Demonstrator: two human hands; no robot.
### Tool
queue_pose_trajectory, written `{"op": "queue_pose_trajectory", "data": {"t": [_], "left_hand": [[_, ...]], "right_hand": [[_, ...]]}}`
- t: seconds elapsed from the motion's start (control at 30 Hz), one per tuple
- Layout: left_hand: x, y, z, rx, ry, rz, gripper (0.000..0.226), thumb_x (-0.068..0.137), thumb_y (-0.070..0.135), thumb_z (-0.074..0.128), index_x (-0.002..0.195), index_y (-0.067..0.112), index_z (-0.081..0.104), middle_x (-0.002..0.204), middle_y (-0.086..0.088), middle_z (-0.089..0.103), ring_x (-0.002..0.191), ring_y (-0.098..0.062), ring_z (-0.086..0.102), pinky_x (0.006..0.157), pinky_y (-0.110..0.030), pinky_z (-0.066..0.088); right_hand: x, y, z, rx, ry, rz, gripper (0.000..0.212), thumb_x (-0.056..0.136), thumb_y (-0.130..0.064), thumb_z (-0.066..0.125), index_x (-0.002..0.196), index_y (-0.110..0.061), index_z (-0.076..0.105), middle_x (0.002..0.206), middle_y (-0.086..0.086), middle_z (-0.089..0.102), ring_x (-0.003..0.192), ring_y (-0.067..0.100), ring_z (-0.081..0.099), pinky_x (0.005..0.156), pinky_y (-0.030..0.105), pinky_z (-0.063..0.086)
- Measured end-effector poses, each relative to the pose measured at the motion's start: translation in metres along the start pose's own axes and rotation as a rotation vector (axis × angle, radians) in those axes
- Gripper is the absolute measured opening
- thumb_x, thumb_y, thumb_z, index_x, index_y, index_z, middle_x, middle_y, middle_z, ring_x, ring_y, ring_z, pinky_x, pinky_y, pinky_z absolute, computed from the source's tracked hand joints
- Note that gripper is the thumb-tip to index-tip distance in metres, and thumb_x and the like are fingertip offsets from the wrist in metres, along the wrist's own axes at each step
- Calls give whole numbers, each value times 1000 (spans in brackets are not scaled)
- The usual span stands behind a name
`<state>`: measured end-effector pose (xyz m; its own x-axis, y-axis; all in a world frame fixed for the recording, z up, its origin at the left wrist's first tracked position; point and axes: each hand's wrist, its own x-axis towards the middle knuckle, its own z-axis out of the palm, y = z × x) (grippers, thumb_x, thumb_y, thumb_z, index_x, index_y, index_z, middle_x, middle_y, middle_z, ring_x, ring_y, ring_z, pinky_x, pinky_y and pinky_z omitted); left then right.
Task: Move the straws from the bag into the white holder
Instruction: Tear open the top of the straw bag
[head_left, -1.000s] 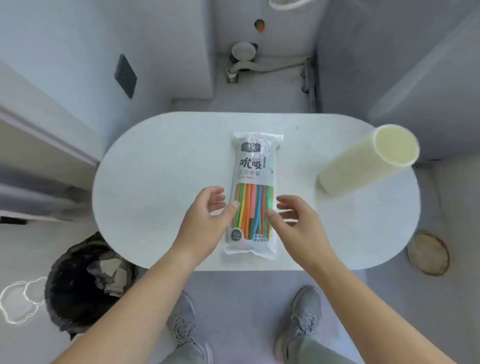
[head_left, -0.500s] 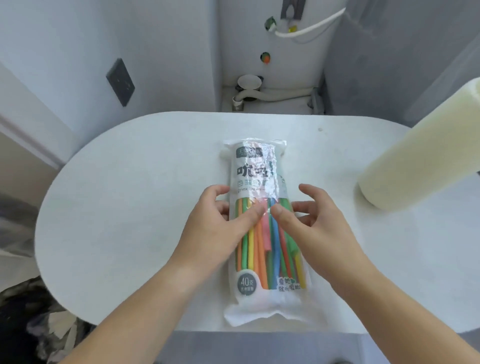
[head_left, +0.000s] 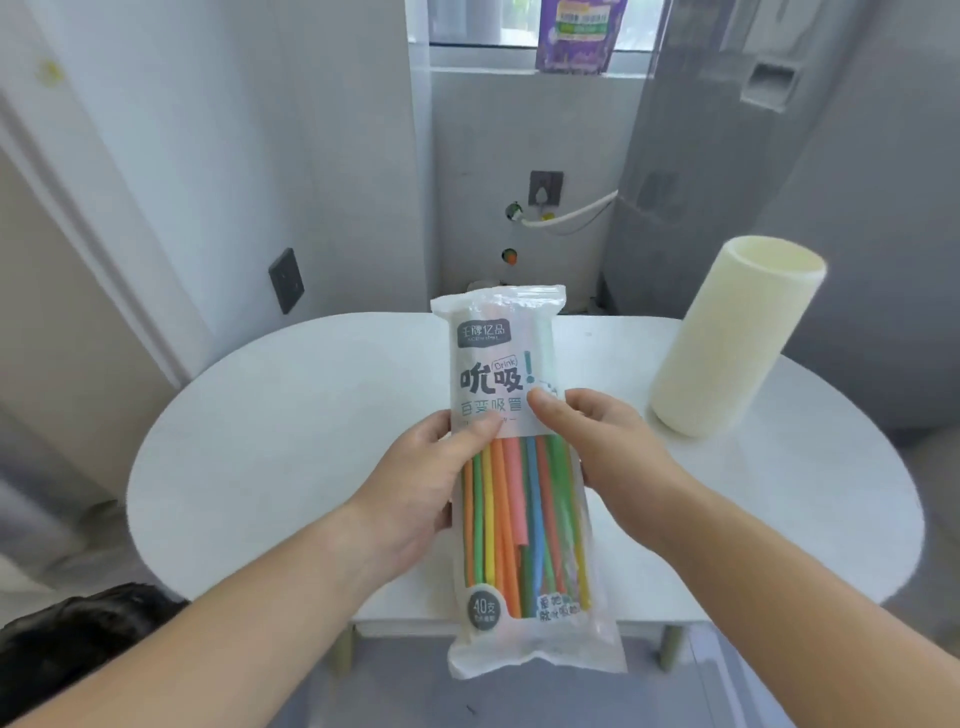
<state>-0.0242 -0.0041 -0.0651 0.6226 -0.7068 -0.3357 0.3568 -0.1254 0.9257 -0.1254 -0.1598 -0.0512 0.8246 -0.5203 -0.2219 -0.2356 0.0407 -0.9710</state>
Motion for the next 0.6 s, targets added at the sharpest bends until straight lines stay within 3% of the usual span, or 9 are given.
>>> {"op": "queue_pose_trajectory", "data": {"t": [0.1, 0.2, 0.27, 0.33, 0.4, 0.47, 0.57, 0.6], "left_hand": [[-28, 13, 4, 59, -1, 57, 37, 96, 48, 64, 121, 21, 71, 115, -7, 79, 104, -29, 76, 93, -51, 59], [-52, 29, 7, 150, -21, 161, 37, 92, 52, 67, 117, 25, 72, 109, -1, 80, 100, -21, 77, 77, -31, 61], [-65, 40, 10, 198, -53, 203, 35, 92, 52, 68, 116, 27, 73, 109, 0, 80, 99, -19, 77, 72, -21, 59], [-77, 53, 15, 223, -83, 226, 37, 90, 52, 70, 117, 27, 72, 110, 0, 80, 100, -20, 77, 73, -22, 59], [-84, 62, 21, 238, -61, 255, 47, 85, 56, 72, 120, 25, 70, 109, 1, 80, 99, -18, 77, 76, -26, 57], [-85, 70, 28, 289, 90, 326, 58, 78, 61, 75, 124, 27, 64, 106, 3, 78, 99, -13, 74, 76, -23, 52], [-86, 86, 38, 513, 485, 549, 52, 78, 56, 80, 119, 39, 53, 107, 8, 60, 94, 3, 59, 72, -18, 43], [-89, 95, 42, 534, 539, 626, 50, 76, 57, 80, 114, 41, 52, 103, 9, 58, 87, 4, 58, 69, -18, 43]], "right_hand": [[-21, -18, -2, 27, 23, -85, 64, 70, -63, 75, 116, -19, 67, 103, -1, 79, 94, 19, 77, 94, 48, 57], [-37, -43, -7, 94, 92, -217, 80, 65, -65, 77, 130, -23, 56, 107, -5, 78, 97, 14, 75, 90, 45, 58], [-47, -61, -11, 101, 127, -323, 70, 68, -62, 77, 126, -31, 54, 104, -6, 78, 97, 12, 75, 82, 38, 60], [-58, -81, -13, 99, 111, -433, 45, 81, -49, 77, 118, -34, 57, 99, -3, 79, 91, 14, 76, 69, 29, 61], [-65, -94, -14, 112, 125, -524, 26, 90, -31, 75, 113, -29, 62, 95, 1, 79, 88, 18, 77, 67, 29, 61], [-71, -103, -14, 139, 143, -611, 19, 93, -22, 73, 110, -24, 65, 97, 3, 79, 91, 19, 77, 71, 31, 61], [-78, -110, -11, 145, 177, -745, 22, 92, -19, 73, 110, -29, 66, 104, 1, 78, 99, 17, 74, 77, 31, 61], [-79, -111, -10, 128, 188, -792, 23, 91, -19, 74, 108, -33, 66, 103, -2, 77, 98, 14, 73, 76, 28, 61]]}}
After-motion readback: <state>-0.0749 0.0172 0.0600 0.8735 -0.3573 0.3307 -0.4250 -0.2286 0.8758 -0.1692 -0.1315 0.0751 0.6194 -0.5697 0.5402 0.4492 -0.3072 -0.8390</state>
